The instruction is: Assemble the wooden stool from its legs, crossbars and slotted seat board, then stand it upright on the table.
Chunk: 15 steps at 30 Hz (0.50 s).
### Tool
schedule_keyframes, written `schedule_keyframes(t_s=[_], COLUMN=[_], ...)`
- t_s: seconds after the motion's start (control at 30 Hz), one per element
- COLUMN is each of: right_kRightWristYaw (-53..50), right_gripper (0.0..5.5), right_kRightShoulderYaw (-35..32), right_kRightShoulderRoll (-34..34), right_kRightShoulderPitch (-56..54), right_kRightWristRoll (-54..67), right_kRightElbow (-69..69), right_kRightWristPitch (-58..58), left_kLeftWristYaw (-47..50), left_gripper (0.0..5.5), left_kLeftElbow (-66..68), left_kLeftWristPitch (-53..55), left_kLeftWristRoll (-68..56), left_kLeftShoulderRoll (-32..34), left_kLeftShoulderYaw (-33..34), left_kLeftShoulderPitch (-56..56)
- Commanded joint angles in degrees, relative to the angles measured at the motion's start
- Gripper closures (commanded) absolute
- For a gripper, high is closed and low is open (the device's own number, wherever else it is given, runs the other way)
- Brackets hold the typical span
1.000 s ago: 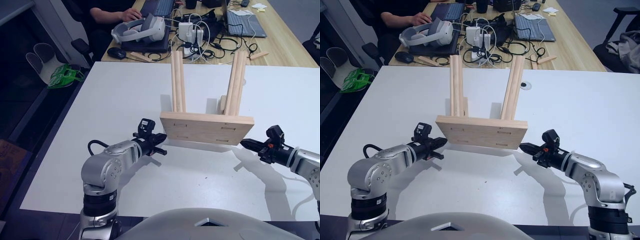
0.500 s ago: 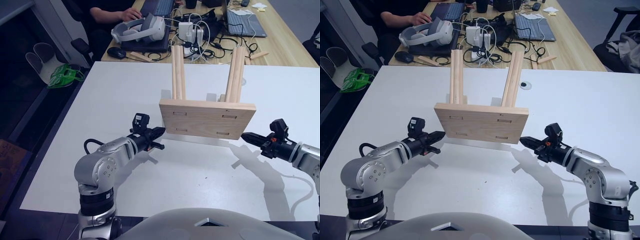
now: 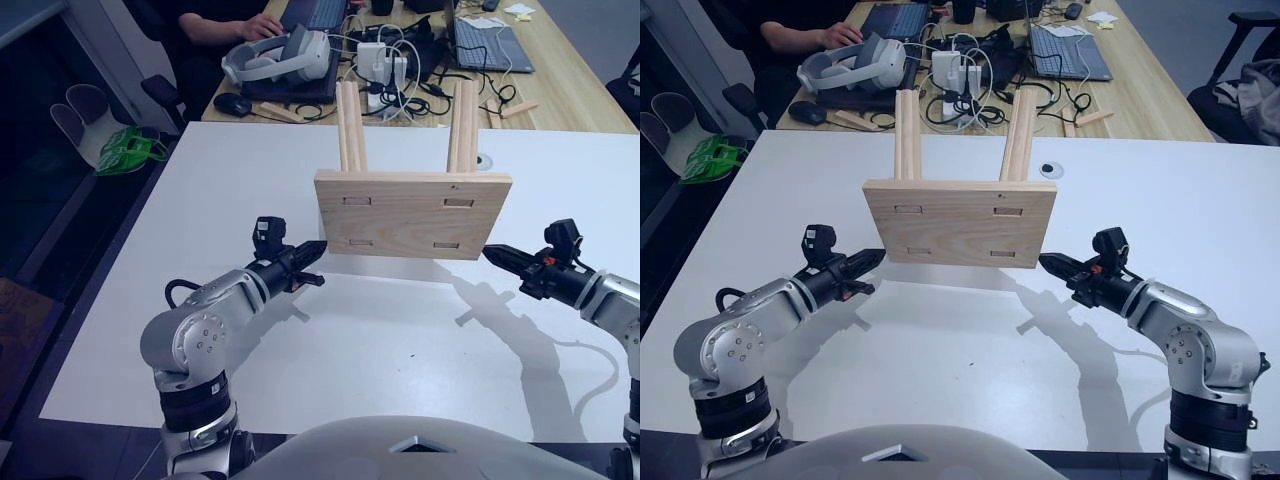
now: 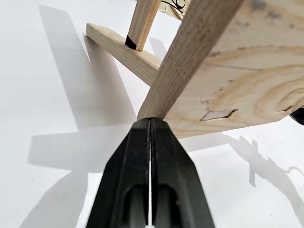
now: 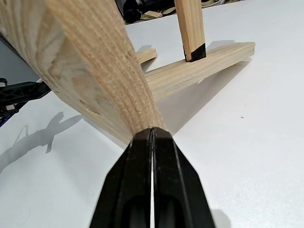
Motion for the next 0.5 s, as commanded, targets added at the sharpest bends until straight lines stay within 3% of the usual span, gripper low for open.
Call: schedule_keyframes(t_s=[0.03, 0.5], right_kRightWristYaw=[2.45, -0.76], right_gripper=[5.50, 5.50], right_kRightShoulderYaw=[2.60, 0.50], right_kRightShoulderRoll=[3.25, 5.41], right_kRightShoulderPitch=[-4.80, -8.08], right_kRightWristRoll=[8.02, 11.51], right_kRightElbow=[-5.00, -6.54], right_kRightWristPitch=[0.96, 3.64], left_kLeftWristYaw=[-3.94, -2.15], left_gripper=[5.46, 5.46], left_kLeftElbow=[-2.22, -1.50], left_kLeftWristPitch=[0.90, 1.16], left_kLeftWristRoll=[-9.79, -14.33], left_kLeftShoulderRoll=[-5.17, -7.52], left_kLeftShoulderYaw=[-2.65, 1.85], left_kLeftShoulderPitch=[-4.19, -7.51])
